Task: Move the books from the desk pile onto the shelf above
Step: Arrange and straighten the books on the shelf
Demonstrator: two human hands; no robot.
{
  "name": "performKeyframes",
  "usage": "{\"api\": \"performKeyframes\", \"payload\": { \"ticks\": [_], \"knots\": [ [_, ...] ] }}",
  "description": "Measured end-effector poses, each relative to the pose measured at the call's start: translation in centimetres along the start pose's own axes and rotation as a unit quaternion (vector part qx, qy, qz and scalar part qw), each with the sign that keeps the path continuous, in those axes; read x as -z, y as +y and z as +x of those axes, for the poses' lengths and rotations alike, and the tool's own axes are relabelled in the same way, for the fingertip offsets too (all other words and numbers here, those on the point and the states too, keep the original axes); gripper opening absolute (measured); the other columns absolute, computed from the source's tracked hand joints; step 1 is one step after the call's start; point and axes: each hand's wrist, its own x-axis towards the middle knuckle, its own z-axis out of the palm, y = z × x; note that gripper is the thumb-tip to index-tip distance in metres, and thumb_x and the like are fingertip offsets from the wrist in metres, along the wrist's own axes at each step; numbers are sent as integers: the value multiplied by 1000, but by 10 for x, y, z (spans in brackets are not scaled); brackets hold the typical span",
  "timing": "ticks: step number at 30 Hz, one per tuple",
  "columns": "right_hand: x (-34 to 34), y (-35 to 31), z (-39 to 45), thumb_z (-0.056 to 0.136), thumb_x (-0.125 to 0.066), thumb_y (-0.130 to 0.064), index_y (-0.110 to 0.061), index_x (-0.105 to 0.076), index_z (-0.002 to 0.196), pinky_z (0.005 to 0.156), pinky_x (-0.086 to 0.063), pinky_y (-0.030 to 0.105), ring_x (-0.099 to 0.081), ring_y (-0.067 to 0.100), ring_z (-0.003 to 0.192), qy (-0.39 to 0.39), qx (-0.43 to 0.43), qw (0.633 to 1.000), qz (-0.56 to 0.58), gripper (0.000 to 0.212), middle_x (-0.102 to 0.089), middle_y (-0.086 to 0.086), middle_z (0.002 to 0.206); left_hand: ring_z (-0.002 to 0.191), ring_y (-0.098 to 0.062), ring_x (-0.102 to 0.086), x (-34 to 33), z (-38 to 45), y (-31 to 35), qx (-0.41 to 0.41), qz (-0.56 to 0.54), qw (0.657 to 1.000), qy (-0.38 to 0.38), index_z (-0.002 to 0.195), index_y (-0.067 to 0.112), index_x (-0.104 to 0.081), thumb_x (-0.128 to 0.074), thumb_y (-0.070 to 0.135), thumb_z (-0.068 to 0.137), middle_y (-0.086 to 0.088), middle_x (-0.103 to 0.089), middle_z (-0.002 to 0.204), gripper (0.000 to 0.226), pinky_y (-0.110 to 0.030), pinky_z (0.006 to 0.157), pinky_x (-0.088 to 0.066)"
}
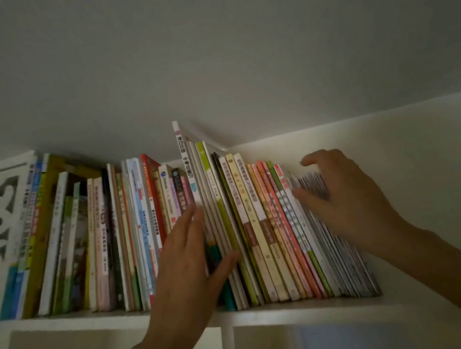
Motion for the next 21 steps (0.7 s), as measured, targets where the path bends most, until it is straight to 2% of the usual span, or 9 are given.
{"api": "performKeyframes", "payload": {
  "ticks": [2,4,7,10,13,16,18,19,21],
  "knots": [
    [-13,-17,15,92,-55,-33,-21,-48,122,82,-38,28,-40,9,108,-6,51,999,11,34,-45,-2,124,118,8,-26,7,6,-2,58,-82,995,-1,128,45,-11,-58,45,81,26,-20,127,67,-18,97,-25],
    [-31,-33,27,92,-54,-33,-20,-48,123,85,-38,29,-41,15,113,-25,72,997,3,34,-46,0,123,114,7,-30,6,12,-9,91,-123,988,-32,128,45,-15,-62,40,82,25,-24,121,66,-17,94,-28],
    [-52,-52,47,93,-51,-38,-16,-46,127,90,-38,31,-40,19,118,-42,70,997,3,41,-47,4,127,114,0,-42,-5,13,-23,57,-120,989,-72,132,36,-33,-59,48,82,19,-37,118,57,-23,98,-40],
    [-65,-69,75,93,-48,-45,-14,-50,123,93,-44,39,-45,22,115,-29,22,999,39,44,-51,7,123,101,0,-39,-13,11,-35,6,-59,998,-37,126,30,-48,-38,61,83,13,-37,108,54,-20,90,-39],
    [-81,-86,88,95,-45,-47,-14,-53,121,95,-42,38,-47,23,116,7,-22,996,87,42,-52,7,123,81,1,-47,-12,11,-34,-35,-84,996,-22,107,22,-58,-31,48,92,11,-43,96,40,-12,76,-44],
    [-91,-93,68,95,-46,-40,-18,-55,108,87,-42,33,-48,18,104,84,-59,991,82,27,-50,2,109,67,1,-52,-10,25,-33,61,-163,984,-27,101,25,-47,-35,29,99,10,-51,81,13,-13,58,-43],
    [-92,-88,44,95,-45,-32,-18,-55,98,86,-44,34,-52,19,98,134,-66,987,65,18,-54,3,104,63,-4,-53,-11,40,-34,118,-219,967,-46,98,20,-49,-30,34,101,7,-54,74,24,-20,54,-42],
    [-92,-83,32,95,-44,-30,-17,-55,97,87,-42,28,-51,17,99,135,-65,987,49,17,-55,5,107,62,-5,-53,-10,44,-34,122,-233,963,-52,94,18,-53,-28,38,101,7,-55,72,33,-20,54,-41],
    [-91,-75,9,97,-43,-29,-15,-56,105,83,-25,2,-38,5,108,85,-65,994,2,21,-49,7,126,61,-8,-53,-11,46,-34,97,-235,965,-68,83,15,-57,-24,50,97,4,-55,68,50,-20,52,-40]
  ]
}}
